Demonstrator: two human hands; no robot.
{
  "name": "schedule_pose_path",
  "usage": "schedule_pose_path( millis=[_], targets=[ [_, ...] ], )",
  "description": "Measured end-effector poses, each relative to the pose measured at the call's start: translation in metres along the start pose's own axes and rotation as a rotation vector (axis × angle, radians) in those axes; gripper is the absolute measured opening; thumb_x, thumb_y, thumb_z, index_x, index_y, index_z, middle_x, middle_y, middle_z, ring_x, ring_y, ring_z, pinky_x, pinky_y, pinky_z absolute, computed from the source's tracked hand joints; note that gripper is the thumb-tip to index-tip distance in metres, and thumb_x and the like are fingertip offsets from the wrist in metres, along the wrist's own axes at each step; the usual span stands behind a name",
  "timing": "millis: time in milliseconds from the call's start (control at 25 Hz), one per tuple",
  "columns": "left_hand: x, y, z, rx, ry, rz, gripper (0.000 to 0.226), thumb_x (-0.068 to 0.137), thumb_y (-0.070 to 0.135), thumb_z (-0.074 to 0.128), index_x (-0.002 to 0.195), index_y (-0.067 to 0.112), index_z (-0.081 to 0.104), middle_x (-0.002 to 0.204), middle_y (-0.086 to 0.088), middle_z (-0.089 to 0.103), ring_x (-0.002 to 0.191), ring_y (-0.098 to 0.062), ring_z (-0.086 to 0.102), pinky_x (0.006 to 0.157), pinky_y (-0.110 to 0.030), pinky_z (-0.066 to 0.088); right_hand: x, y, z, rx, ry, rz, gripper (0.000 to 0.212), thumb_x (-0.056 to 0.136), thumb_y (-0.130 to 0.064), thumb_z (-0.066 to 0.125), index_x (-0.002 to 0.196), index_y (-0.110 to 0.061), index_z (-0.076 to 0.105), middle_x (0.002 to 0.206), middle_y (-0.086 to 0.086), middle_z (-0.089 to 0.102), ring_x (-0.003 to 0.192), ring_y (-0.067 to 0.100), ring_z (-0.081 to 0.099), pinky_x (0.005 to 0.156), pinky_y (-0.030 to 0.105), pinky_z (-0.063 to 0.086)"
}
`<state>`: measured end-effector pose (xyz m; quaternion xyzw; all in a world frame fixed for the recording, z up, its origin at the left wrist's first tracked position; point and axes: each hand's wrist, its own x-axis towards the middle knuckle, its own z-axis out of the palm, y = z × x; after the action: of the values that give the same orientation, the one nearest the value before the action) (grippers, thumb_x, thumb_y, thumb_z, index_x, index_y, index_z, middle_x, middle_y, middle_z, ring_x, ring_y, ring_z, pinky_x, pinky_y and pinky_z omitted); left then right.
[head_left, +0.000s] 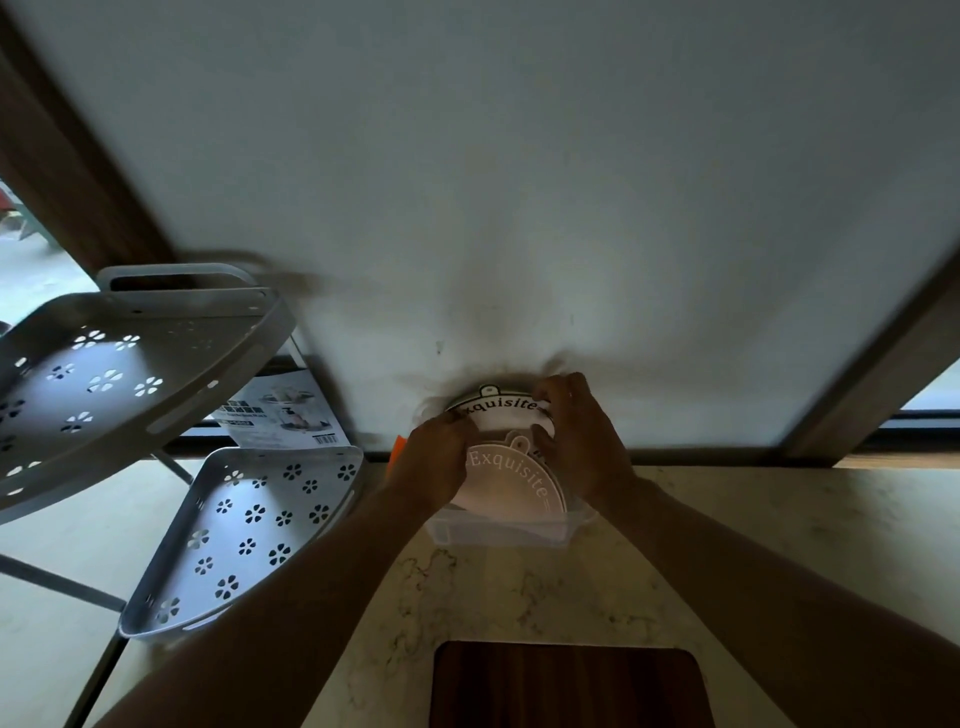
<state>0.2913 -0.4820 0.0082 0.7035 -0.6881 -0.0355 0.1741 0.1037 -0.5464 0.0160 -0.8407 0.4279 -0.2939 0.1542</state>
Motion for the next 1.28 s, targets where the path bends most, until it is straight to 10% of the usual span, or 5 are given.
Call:
schedule_pose_path(
  millis=[400,760,1280],
  targets=[
    [-0.002,-0.004,-0.001,-0.051,0.027,0.093,0.058,0.064,-0.013,0.064,0.107,0.025,0.070,0.108,-0.008,0.071,0.096,-0.030,0.065,0.075,-0.025,0.040,-0.010,0.001,0.007,-0.466,-0.143,-0.136,0.037,0.080,-0.047,0.050,0.106,-0.024,0.061,0.105,-0.002,0.069,0.088,0.024,0.061,0.074,0.036,0.034],
    [-0.008,-0.003,-0.006,-0.161,0.085,-0.013,0.042,0.080,0.002,0.059,0.118,0.022,0.062,0.109,-0.008,0.063,0.098,-0.027,0.053,0.080,-0.042,0.050,-0.005,-0.004,0.001,-0.156,-0.086,-0.051,0.019,0.091,-0.042,0.060,0.101,-0.028,0.068,0.087,-0.001,0.072,0.085,0.023,0.061,0.072,0.033,0.017],
    [0.004,-0.001,-0.018,-0.250,0.261,-0.185,0.013,0.090,0.022,0.064,0.099,0.015,0.069,0.093,-0.002,0.062,0.076,-0.017,0.059,0.066,-0.023,0.039,0.031,-0.022,-0.010,-0.174,0.080,-0.106,0.019,0.084,-0.035,0.070,0.086,-0.017,0.073,0.093,0.005,0.064,0.092,0.027,0.056,0.076,0.038,0.039]
  ],
)
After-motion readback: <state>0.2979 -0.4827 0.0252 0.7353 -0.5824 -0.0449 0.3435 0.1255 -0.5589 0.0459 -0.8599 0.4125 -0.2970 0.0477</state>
